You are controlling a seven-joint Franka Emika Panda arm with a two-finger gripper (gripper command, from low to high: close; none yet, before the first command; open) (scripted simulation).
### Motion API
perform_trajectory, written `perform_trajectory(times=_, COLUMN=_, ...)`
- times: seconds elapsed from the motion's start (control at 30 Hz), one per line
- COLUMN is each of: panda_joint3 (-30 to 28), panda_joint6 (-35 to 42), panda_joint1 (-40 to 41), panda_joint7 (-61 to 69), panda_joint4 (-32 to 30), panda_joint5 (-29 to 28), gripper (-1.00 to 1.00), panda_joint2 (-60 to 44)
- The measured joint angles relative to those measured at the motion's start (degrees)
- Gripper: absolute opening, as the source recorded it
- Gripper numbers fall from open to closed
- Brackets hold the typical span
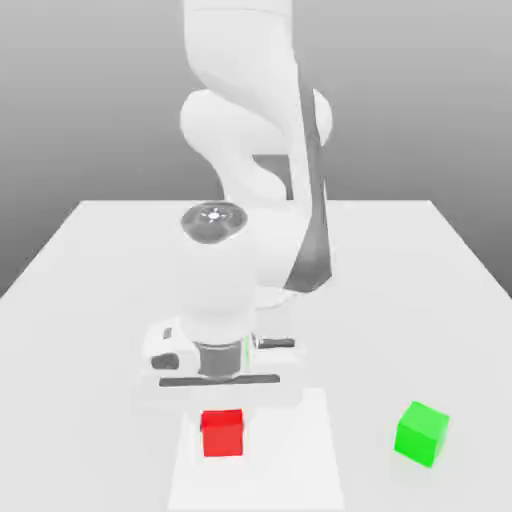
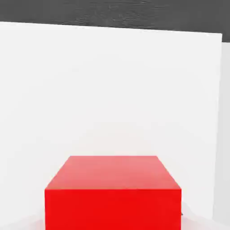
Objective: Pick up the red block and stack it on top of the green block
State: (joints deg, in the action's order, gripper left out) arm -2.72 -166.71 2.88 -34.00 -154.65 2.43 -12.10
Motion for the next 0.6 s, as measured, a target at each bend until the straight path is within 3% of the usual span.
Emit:
perform_trajectory(times=0.2, panda_joint3=1.36, panda_joint6=8.75, panda_joint1=-3.66, panda_joint7=-0.68, panda_joint4=-0.19, panda_joint5=-2.15, gripper=-1.0, panda_joint2=8.96)
perform_trajectory(times=0.53, panda_joint3=11.38, panda_joint6=16.23, panda_joint1=-21.62, panda_joint7=4.25, panda_joint4=7.17, panda_joint5=-3.26, gripper=-1.0, panda_joint2=9.05)
perform_trajectory(times=0.6, panda_joint3=11.62, panda_joint6=14.4, panda_joint1=-22.08, panda_joint7=3.95, panda_joint4=7.87, panda_joint5=-4.29, gripper=-1.0, panda_joint2=6.45)
